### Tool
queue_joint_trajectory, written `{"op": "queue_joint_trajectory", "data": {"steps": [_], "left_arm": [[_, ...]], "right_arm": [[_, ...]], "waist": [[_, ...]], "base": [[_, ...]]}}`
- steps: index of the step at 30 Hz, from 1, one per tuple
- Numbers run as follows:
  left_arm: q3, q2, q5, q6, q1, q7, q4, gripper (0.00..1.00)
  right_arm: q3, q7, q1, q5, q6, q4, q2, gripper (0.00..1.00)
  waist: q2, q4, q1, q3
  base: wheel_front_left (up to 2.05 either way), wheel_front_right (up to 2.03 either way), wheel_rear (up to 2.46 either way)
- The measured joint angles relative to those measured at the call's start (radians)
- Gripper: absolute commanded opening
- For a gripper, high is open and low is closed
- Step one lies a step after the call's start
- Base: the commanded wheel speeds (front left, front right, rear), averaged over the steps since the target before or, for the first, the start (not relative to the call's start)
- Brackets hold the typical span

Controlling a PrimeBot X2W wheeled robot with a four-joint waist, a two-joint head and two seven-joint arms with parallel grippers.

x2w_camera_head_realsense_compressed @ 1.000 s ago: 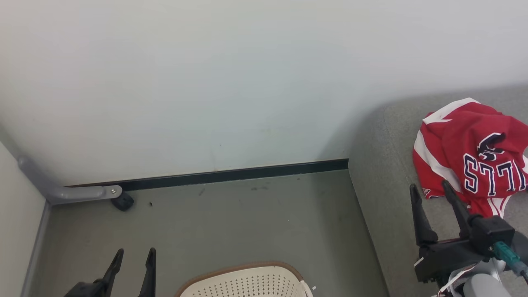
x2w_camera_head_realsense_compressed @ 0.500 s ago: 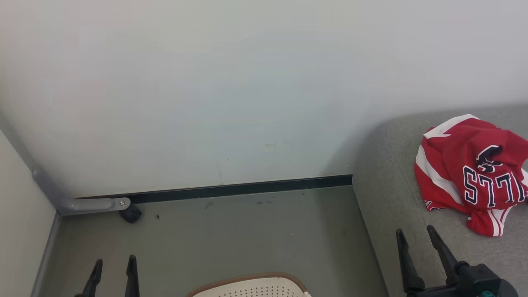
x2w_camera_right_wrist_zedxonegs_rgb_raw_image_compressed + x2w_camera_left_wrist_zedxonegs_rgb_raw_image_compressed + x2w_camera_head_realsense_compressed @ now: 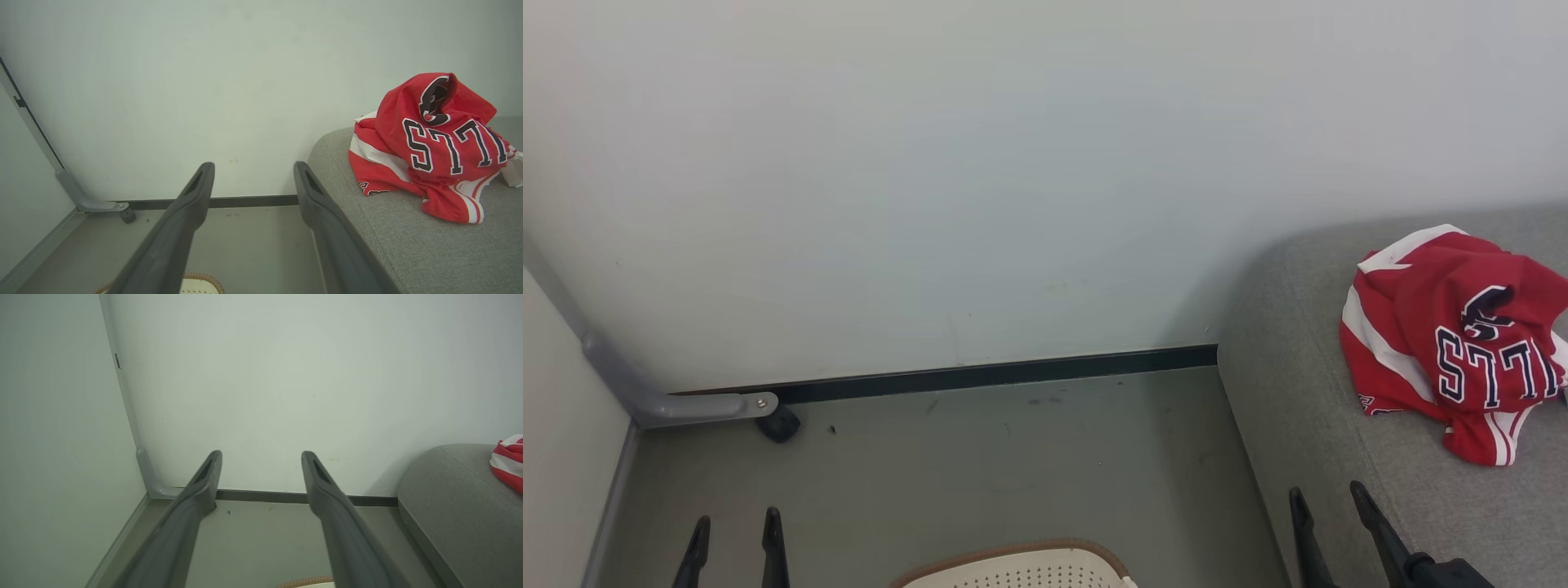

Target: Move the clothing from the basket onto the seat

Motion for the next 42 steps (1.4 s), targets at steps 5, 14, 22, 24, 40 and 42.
{"op": "queue_joint_trajectory", "data": {"steps": [5, 14, 22, 24, 40, 42], "left_arm": [[0.021, -0.016, 0.018, 0.0, 0.017, 0.0, -0.01, 1.0], [0.047, -0.034, 0.062, 0.0, 0.022, 0.0, -0.02, 1.0], [0.051, -0.045, 0.096, 0.0, 0.038, 0.012, -0.027, 1.0], [0.052, -0.045, 0.106, 0.0, 0.039, 0.019, -0.029, 1.0], [0.046, -0.068, 0.105, -0.003, 0.071, 0.052, 0.02, 0.0], [0.048, -0.069, 0.094, -0.01, 0.071, 0.059, 0.025, 0.0]], "right_arm": [[-0.001, 0.0, 0.0, 0.0, -0.001, -0.009, 0.0, 1.0], [-0.006, 0.0, 0.002, 0.0, -0.001, -0.013, 0.0, 1.0], [-0.007, 0.0, 0.007, 0.0, -0.001, -0.017, 0.0, 1.0], [-0.007, 0.0, 0.017, 0.0, -0.001, -0.017, 0.0, 1.0], [-0.005, 0.008, 0.052, 0.006, 0.0, 0.043, 0.011, 0.0], [-0.013, 0.01, 0.052, 0.029, 0.002, 0.044, 0.012, 0.0]], "waist": [[-0.0001, -0.001, 0.0, 0.002], [0.0, -0.004, 0.0, 0.003], [0.0, -0.005, 0.0, 0.0], [0.0, -0.004, 0.0, 0.0], [0.0, 0.004, 0.0, -0.002], [0.0, 0.004, -0.0001, -0.001]], "base": [[0.0, 0.0, 0.0], [0.0, 0.0, 0.0], [0.0, 0.0, 0.0], [0.0, 0.0, 0.0], [0.0, 0.0, 0.0], [0.0, 0.0, 0.0]]}}
